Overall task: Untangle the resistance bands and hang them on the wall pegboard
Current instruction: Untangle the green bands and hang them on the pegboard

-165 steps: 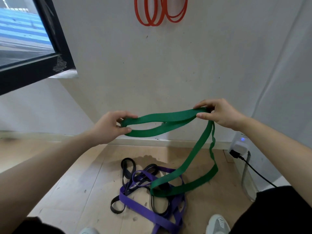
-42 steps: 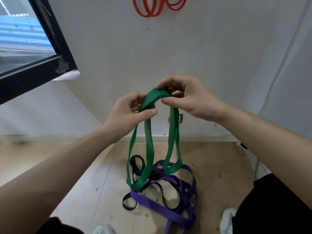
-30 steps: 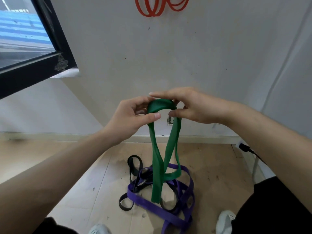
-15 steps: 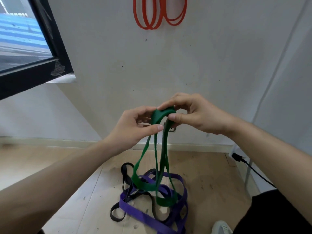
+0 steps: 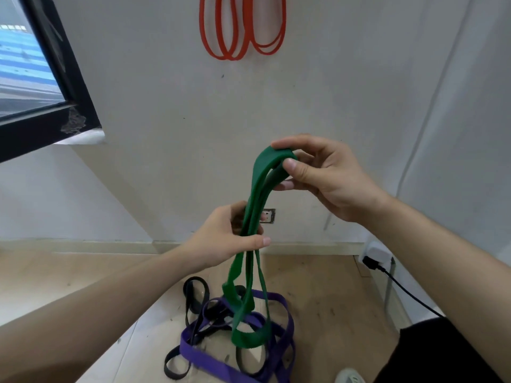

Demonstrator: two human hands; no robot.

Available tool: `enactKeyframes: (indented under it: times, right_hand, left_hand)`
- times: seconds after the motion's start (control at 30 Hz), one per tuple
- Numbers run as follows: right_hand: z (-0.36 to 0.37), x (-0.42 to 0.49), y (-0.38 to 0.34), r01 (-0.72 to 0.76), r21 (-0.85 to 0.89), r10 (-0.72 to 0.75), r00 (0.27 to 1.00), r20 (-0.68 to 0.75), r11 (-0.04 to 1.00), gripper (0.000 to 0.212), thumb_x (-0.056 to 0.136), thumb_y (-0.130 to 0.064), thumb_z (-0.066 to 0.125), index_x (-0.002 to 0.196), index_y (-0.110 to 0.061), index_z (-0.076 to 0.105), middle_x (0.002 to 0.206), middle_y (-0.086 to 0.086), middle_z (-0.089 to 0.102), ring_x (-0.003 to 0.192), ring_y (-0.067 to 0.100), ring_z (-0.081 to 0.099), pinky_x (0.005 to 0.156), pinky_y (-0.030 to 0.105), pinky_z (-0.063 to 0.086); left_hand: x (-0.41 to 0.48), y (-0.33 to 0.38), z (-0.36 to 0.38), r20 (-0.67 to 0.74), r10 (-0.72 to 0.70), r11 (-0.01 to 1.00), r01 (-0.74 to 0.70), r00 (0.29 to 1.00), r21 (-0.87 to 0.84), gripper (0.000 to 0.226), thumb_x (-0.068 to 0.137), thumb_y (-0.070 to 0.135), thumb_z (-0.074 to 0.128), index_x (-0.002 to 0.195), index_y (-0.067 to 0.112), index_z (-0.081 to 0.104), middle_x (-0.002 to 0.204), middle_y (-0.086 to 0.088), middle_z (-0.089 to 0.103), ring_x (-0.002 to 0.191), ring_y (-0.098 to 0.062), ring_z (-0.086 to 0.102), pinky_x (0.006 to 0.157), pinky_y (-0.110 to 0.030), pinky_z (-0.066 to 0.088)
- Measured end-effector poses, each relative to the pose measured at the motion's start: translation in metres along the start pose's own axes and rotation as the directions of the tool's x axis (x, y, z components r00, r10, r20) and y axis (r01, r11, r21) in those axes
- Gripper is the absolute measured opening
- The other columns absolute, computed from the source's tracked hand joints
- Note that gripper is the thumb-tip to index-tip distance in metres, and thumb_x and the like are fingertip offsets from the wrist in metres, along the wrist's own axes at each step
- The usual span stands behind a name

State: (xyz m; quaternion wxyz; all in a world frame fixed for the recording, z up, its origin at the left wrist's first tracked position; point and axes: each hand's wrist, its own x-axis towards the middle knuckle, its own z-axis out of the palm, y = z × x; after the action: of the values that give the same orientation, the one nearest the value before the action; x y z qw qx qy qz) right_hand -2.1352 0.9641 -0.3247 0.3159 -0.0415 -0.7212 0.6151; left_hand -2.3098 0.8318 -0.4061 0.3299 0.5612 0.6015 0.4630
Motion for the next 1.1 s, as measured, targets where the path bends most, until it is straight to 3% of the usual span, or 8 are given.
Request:
enactKeyframes:
  times: [0.13, 0.27, 0.5, 0.6, 0.77, 0.93, 1.03, 1.1]
  right_hand:
    - [-0.013, 0.000, -0.004, 0.010, 0.101, -0.006, 0.999, -0.037, 0.995, 0.025, 0.091, -0.003, 0.059, 0.115, -0.009, 0.067, 0.109, 0.014, 0.070, 0.108, 0.032, 0.066, 0.085, 0.043, 0.059]
    - [-0.030, 0.000, -0.003, 0.018, 0.138, -0.001, 0.992, -0.127, 0.990, 0.025, 0.097, 0.005, 0.051, 0.120, -0.002, 0.060, 0.114, 0.017, 0.064, 0.110, 0.032, 0.063, 0.085, 0.045, 0.059]
    - [-0.080, -0.012, 0.009, -0.202, 0.108, 0.217, 0.965, -0.150, 0.973, 0.044, 0.096, 0.009, 0.050, 0.137, -0.006, 0.051, 0.123, 0.020, 0.062, 0.113, 0.033, 0.065, 0.088, 0.049, 0.058]
    - [-0.090, -0.018, 0.018, -0.323, -0.006, 0.318, 0.937, -0.147, 0.947, 0.046, 0.093, 0.013, 0.056, 0.134, -0.006, 0.055, 0.122, 0.020, 0.067, 0.115, 0.037, 0.066, 0.089, 0.046, 0.059]
    - [-0.084, -0.020, 0.021, -0.356, -0.507, 0.337, 0.932, -0.132, 0.785, 0.055, 0.083, -0.003, 0.078, 0.133, -0.019, 0.060, 0.122, 0.004, 0.068, 0.114, 0.018, 0.065, 0.096, 0.035, 0.057]
    - [-0.037, -0.012, 0.024, -0.230, -0.664, 0.321, 0.947, 0.016, 0.712, 0.073, 0.077, -0.034, 0.085, 0.142, -0.034, 0.051, 0.128, -0.013, 0.062, 0.119, 0.003, 0.057, 0.104, 0.030, 0.047]
    - [-0.006, -0.008, 0.039, -0.171, -0.719, 0.353, 0.929, 0.109, 0.673, 0.087, 0.076, -0.042, 0.084, 0.150, -0.032, 0.039, 0.134, -0.013, 0.057, 0.125, 0.004, 0.052, 0.108, 0.028, 0.041]
    - [0.008, -0.006, 0.051, -0.172, -0.728, 0.377, 0.918, 0.126, 0.664, 0.086, 0.078, -0.039, 0.084, 0.150, -0.027, 0.040, 0.133, -0.006, 0.059, 0.125, 0.009, 0.054, 0.109, 0.031, 0.043]
  left_hand:
    - [0.004, -0.006, 0.002, 0.020, -0.034, 0.999, 0.034, 0.999, -0.011, 0.040, 0.080, 0.009, 0.083, 0.112, 0.016, 0.060, 0.100, -0.009, 0.073, 0.096, -0.023, 0.073, 0.089, -0.039, 0.060]
    - [0.005, -0.011, 0.005, -0.023, -0.032, 0.999, 0.032, 0.999, -0.002, 0.037, 0.079, 0.012, 0.084, 0.108, 0.017, 0.062, 0.098, -0.016, 0.073, 0.093, -0.033, 0.072, 0.086, -0.046, 0.061]
    - [0.008, -0.003, -0.014, -0.197, -0.035, 0.999, 0.030, 0.980, -0.028, 0.038, 0.073, 0.019, 0.086, 0.108, 0.019, 0.072, 0.097, 0.004, 0.079, 0.090, -0.016, 0.075, 0.092, -0.037, 0.059]
    - [0.007, 0.000, -0.019, -0.219, -0.014, 1.000, 0.011, 0.976, -0.016, 0.034, 0.073, 0.012, 0.085, 0.104, 0.020, 0.073, 0.095, 0.005, 0.079, 0.089, -0.016, 0.075, 0.088, -0.034, 0.061]
    - [0.007, 0.006, -0.022, -0.247, 0.062, 0.998, -0.060, 0.967, 0.016, 0.032, 0.074, 0.009, 0.085, 0.102, 0.020, 0.074, 0.096, 0.006, 0.079, 0.089, -0.014, 0.075, 0.087, -0.027, 0.060]
    - [0.005, 0.012, -0.022, -0.204, 0.084, 0.988, -0.055, 0.975, 0.141, 0.032, 0.075, 0.013, 0.087, 0.105, 0.019, 0.077, 0.092, 0.007, 0.079, 0.085, -0.009, 0.074, 0.083, -0.026, 0.059]
    - [0.003, 0.013, -0.022, -0.167, 0.090, 0.986, -0.065, 0.982, 0.155, 0.033, 0.074, 0.007, 0.087, 0.104, 0.017, 0.077, 0.091, 0.004, 0.080, 0.085, -0.013, 0.076, 0.082, -0.030, 0.060]
    - [0.001, 0.013, -0.023, -0.158, 0.093, 0.988, -0.071, 0.983, 0.136, 0.033, 0.074, 0.005, 0.087, 0.104, 0.017, 0.077, 0.090, 0.002, 0.080, 0.084, -0.015, 0.076, 0.080, -0.029, 0.060]
